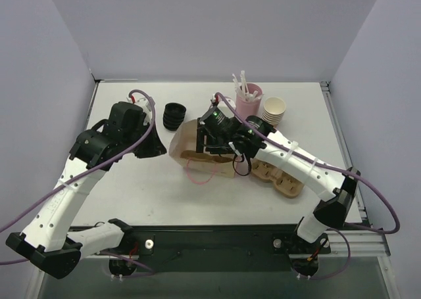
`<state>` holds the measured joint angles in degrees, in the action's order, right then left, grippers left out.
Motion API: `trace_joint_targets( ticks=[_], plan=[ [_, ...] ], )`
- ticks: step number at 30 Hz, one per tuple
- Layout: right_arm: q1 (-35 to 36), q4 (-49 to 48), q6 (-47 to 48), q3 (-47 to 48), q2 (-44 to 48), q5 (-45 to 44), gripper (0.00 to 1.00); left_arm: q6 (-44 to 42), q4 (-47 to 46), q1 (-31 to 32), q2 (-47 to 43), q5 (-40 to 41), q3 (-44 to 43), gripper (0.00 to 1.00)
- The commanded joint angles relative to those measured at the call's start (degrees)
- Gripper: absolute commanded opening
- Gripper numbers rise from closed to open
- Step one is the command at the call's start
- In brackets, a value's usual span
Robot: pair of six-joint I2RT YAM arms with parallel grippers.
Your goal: Pack the takeout coffee
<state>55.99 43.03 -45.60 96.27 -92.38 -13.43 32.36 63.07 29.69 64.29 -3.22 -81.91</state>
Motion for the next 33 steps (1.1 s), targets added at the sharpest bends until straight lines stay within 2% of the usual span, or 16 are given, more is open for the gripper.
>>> trace_joint_targets(
  ticks=[1, 10, 11, 12, 15, 19, 22, 29, 33],
  plan=[
    [0.1, 2.5, 0.3, 3.7, 4.6, -1.8, 0.66, 0.2, 0.7, 0.1, 0.4, 1.4, -4.0, 0.00],
    [-1.1, 2.9, 0.4, 3.0, 5.7, -0.5, 0.64, 0.3, 0.0, -0.2, 0.7, 0.9, -4.7, 0.02],
    [-1.1, 2.8, 0.3, 3.1, 6.0, -0.8, 0.63, -0.4, 0.0, -0.2, 0.8, 1.3, -5.0, 0.09],
    [-1.2, 2.9, 0.3, 3.4, 6.2, -1.3, 0.63, -1.0, -0.3, -0.2, 1.3, 2.3, -6.2, 0.22],
    [-1.4, 3.0, -0.5, 5.1, 7.2, -3.7, 0.62, -3.3, -2.5, -0.3, 3.2, 5.7, -8.9, 0.43],
    [-1.6, 2.9, -1.9, 6.6, 9.1, -6.9, 0.61, -7.0, -8.3, -0.3, 5.5, 7.4, -11.8, 0.54],
    [-1.7, 3.0, -3.0, 7.1, 10.7, -8.0, 0.61, -10.7, -13.9, -0.3, 6.6, 8.9, -10.6, 0.60],
    [-1.8, 3.2, -1.3, 6.5, 14.2, -8.2, 0.61, -16.4, -24.6, -0.9, 11.5, 7.5, -7.7, 0.63],
    [-2.2, 3.6, -0.5, 4.4, 17.0, -8.3, 0.61, -18.8, -27.0, -1.5, 18.0, 1.4, -10.5, 0.63]
  ],
)
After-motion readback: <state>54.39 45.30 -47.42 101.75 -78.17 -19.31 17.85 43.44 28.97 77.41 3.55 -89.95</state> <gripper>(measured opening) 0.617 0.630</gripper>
